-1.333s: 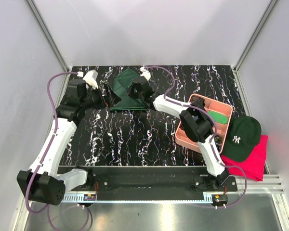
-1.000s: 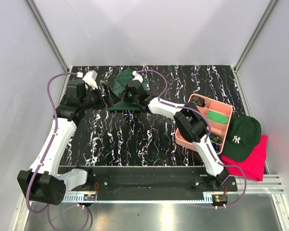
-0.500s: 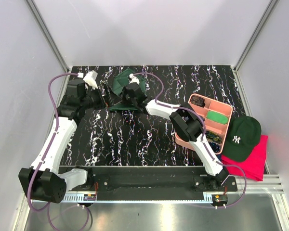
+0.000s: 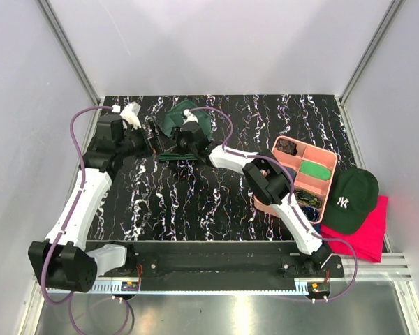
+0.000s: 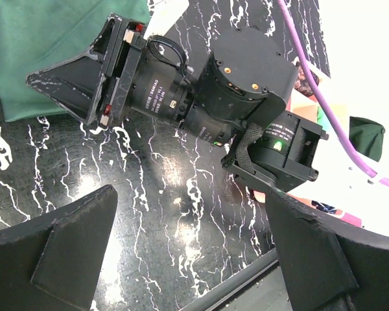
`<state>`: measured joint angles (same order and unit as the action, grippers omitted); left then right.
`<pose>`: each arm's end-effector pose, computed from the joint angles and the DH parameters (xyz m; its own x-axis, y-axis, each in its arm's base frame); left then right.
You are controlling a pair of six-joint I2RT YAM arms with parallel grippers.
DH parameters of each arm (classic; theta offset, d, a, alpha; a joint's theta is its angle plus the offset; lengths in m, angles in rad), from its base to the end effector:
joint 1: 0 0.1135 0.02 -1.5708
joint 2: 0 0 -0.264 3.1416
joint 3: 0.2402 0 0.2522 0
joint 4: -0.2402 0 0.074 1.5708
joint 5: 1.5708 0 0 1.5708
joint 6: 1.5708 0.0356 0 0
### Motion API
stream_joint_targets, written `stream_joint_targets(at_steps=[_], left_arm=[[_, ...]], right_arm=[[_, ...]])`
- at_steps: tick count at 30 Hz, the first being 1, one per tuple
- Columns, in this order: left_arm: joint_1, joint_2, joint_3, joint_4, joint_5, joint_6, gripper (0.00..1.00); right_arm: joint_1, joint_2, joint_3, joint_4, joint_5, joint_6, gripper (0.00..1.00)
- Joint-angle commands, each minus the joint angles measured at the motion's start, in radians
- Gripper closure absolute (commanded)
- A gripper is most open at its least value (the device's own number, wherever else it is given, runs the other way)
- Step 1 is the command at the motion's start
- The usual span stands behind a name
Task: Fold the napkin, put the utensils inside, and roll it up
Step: Flatten the napkin out
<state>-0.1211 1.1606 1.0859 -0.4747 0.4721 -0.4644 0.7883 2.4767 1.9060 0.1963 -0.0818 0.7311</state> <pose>0.2498 -0.0467 0.3420 -0.6841 -0.3186 -0.6562 0.2083 0.7768 -0.5943 0.3986 0.4050 0.1545 -0.6997 0.2401 -0.6729 -0.3939 0.6561 0.6437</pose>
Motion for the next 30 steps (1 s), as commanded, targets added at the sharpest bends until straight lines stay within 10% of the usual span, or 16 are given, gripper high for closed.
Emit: stream_joint_targets(at_steps=[1,16,30], left_arm=[[0.018,0.010,-0.007,0.051,0.023,0.003,0.01],[0.066,0.044,-0.026,0.068,0.019,0.012,0.01],[0.084,0.079,-0.040,0.088,0.051,0.003,0.01]], right_arm=[[0.011,-0.016,0.059,0.041,-0.068,-0.051,0.48],[-0.194,-0.447,-0.484,0.000,-0.085,-0.039,0.42],[-0.284,-0.328,-0.550,0.040,-0.317,0.108,0.48]])
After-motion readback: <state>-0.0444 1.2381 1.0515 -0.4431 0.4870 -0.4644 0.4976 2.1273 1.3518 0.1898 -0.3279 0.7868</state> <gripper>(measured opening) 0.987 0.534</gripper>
